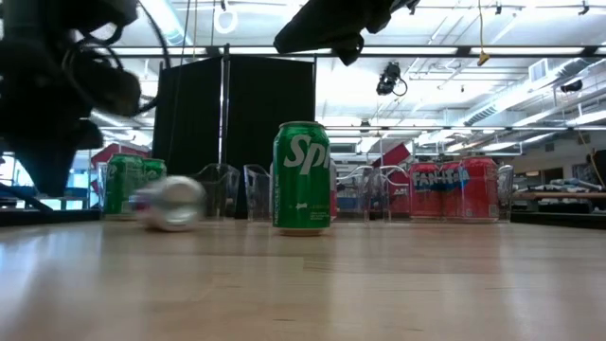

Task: Sort soda cans
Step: Put the green soda can into the top left transparent bin

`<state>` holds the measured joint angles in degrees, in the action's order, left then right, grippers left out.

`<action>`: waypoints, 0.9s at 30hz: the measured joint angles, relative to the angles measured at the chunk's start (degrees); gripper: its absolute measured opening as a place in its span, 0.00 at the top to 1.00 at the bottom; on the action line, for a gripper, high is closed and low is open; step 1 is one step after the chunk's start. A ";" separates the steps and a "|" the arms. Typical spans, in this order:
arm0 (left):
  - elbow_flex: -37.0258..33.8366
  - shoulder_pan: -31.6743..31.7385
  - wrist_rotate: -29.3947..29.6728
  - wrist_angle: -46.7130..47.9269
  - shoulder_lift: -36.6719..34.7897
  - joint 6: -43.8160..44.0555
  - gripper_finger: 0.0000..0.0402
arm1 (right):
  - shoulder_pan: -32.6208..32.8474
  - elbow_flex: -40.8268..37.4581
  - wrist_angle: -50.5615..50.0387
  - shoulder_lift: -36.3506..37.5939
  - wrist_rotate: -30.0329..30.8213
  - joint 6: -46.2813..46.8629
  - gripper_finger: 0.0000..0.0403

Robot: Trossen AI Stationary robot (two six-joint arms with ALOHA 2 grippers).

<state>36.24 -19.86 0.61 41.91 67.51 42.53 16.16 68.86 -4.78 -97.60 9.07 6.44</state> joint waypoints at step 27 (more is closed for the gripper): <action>-14.73 0.04 13.30 -50.13 -7.24 -22.69 1.00 | -16.55 7.69 -8.89 -0.02 -0.30 15.01 0.93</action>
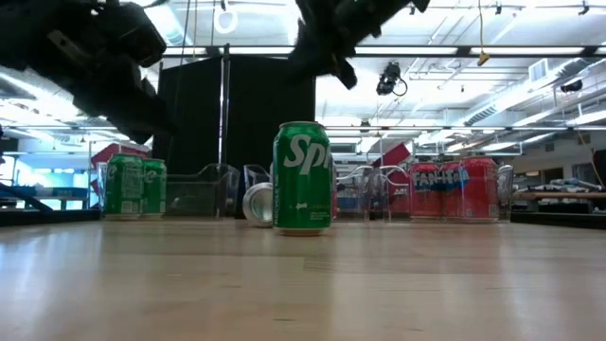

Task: Sort soda cans
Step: Put the green soda can into the top left transparent bin

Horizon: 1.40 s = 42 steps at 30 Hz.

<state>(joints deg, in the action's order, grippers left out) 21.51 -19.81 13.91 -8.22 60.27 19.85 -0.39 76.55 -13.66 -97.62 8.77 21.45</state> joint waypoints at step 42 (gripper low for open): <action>-4.28 0.02 1.53 -18.41 0.04 -4.21 0.99 | -4.29 4.18 -11.28 -6.19 2.23 -11.60 0.38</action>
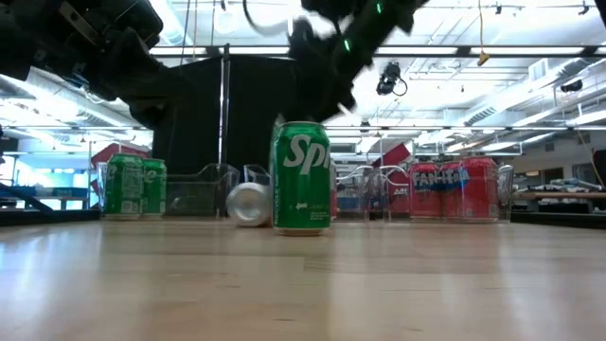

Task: Sort soda cans
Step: Put the green soda can into the top left transparent bin

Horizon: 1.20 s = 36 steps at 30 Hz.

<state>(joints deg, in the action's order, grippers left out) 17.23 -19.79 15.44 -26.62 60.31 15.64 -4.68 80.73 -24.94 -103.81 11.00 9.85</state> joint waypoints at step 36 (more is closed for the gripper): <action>0.00 -8.46 -6.13 3.97 -12.26 -1.70 0.99 | 8.14 29.09 -0.53 -25.67 -4.67 -5.27 0.38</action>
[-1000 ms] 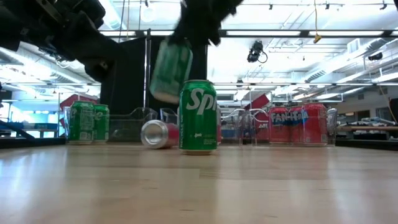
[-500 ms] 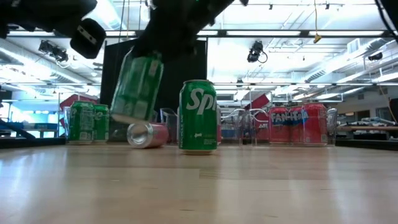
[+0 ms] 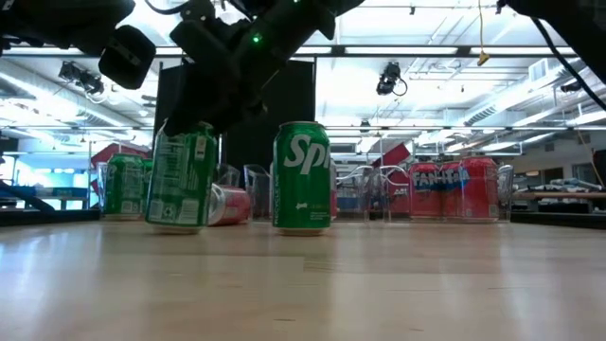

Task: Sort soda cans
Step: Put the green soda can into the top left transparent bin

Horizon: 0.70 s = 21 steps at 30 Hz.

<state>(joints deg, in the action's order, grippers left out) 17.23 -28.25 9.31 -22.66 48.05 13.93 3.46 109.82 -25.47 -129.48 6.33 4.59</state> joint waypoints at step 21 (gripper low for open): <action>7.17 0.00 0.22 6.51 0.00 -1.97 0.95 | 1.63 16.56 -18.84 1.25 3.85 -5.16 0.31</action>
<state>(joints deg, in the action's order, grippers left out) 24.40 -28.25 9.53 -16.14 48.05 11.96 5.09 126.38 -44.31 -128.23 10.17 -0.58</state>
